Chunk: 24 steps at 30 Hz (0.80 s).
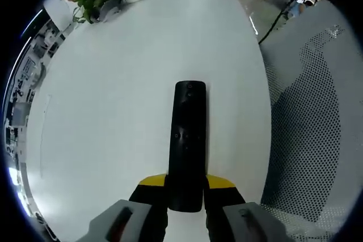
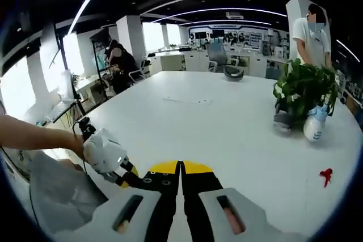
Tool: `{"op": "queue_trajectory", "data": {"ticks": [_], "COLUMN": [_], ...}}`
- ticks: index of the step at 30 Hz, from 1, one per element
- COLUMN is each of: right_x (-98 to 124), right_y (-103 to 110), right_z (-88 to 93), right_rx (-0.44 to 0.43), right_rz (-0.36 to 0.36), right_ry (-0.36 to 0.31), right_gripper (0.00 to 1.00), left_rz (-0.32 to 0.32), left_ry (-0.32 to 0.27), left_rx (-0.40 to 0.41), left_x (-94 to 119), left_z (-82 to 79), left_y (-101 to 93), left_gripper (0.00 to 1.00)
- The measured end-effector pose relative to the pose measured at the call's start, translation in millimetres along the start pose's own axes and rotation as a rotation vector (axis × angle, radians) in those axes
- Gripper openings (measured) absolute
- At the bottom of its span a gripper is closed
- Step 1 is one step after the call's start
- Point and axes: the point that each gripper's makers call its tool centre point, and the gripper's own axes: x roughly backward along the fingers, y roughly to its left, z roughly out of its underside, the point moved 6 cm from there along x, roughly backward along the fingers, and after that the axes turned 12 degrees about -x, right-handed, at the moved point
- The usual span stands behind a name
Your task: Press the specified remote control buttons in sequence, fully releasing each button before pressing the next.
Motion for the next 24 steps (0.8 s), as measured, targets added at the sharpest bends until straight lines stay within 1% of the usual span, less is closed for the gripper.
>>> {"op": "queue_trajectory", "data": {"ticks": [3, 6, 11, 14, 16, 19, 20, 21, 22, 23, 24], "right_x": [-5.5, -12.8, -25.0, -36.9, -48.4, -67.7, -71.4, -75.0, -79.4, -82.1, -86.6], "right_y": [3.9, 10.2, 18.6, 21.9, 22.7, 22.0, 22.8, 24.3, 26.4, 27.5, 28.7], "right_z": [-11.9, -23.2, -35.4, -39.2, -36.9, -23.4, -18.9, -14.3, -9.2, -5.3, 2.1], "right_rx": [0.008, 0.002, -0.004, -0.01, -0.015, -0.026, -0.04, -0.077, -0.119, -0.131, -0.145], "right_rz": [-0.015, -0.046, -0.086, -0.102, -0.103, -0.095, -0.099, -0.106, -0.119, -0.134, -0.147], "right_ry": [-0.025, -0.043, -0.049, -0.036, -0.012, 0.059, 0.081, 0.097, 0.098, 0.099, 0.118], "right_gripper": [0.0, 0.0, 0.0, 0.0, 0.0, 0.0, 0.0, 0.0, 0.0, 0.0, 0.0], "left_rz": [-0.003, -0.008, -0.022, -0.029, -0.034, -0.038, -0.037, -0.038, -0.04, -0.041, -0.042], "left_ry": [-0.005, -0.004, -0.006, -0.016, -0.024, -0.041, -0.048, -0.055, -0.065, -0.072, -0.085], "left_rx": [0.0, -0.007, -0.015, -0.013, -0.015, -0.005, 0.0, 0.004, 0.012, 0.017, 0.026], "left_x": [0.1, 0.5, 1.6, 2.2, 2.5, 2.7, 2.4, 2.4, 2.7, 2.7, 2.7], "left_z": [-0.9, -2.0, -2.8, -2.5, -2.3, -2.3, -2.1, -1.8, -1.4, -1.0, -0.3], "left_y": [-6.3, -11.2, -15.7, -18.9, -20.8, -23.5, -24.1, -24.9, -26.1, -26.7, -27.6], "left_gripper": [0.23, 0.23, 0.23, 0.23, 0.23, 0.23, 0.24, 0.24, 0.24, 0.24, 0.24]}}
